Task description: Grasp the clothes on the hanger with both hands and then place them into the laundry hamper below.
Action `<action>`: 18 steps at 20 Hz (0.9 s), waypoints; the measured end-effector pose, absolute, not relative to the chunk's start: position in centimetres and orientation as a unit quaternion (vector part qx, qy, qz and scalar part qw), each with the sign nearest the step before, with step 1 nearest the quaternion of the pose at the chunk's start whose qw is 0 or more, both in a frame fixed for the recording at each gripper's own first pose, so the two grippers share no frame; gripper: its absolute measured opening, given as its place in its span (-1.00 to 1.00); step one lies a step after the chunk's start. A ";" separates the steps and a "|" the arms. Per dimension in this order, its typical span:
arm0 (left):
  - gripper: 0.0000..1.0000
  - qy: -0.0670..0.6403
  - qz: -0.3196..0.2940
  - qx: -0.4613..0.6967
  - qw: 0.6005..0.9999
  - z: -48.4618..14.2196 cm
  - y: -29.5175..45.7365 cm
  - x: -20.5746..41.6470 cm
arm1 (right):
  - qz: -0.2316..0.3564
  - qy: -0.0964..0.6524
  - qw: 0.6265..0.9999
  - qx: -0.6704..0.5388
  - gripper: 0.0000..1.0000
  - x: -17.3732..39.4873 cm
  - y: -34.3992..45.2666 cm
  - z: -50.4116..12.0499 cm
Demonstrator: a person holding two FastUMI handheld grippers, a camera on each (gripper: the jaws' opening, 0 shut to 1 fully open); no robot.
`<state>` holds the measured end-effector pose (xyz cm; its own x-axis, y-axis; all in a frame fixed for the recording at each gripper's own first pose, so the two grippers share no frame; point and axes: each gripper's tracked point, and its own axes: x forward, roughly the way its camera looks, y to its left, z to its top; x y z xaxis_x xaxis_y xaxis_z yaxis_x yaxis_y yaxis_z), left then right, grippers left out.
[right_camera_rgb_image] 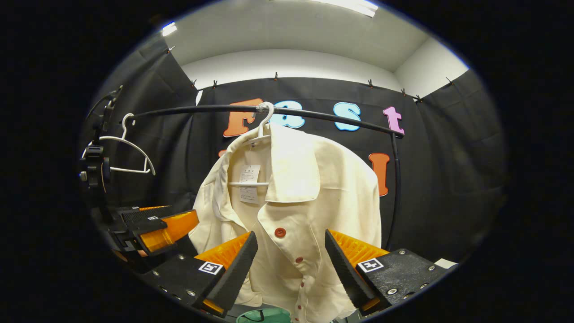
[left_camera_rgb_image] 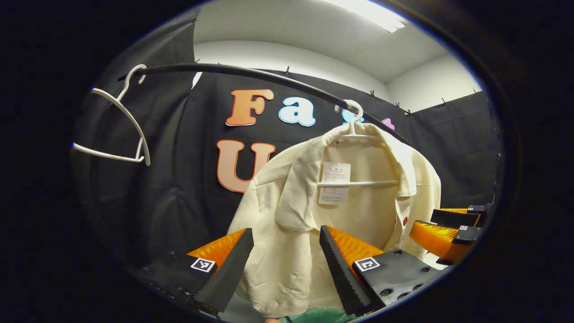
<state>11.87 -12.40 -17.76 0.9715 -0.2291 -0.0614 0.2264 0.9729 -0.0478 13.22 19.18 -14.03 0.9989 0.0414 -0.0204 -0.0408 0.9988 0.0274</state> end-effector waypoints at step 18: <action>0.24 0.072 -0.118 -0.044 0.989 -23.3 -16.9 21.2 | 0.037 0.015 0.999 0.013 -0.26 19.3 19.0 -16.2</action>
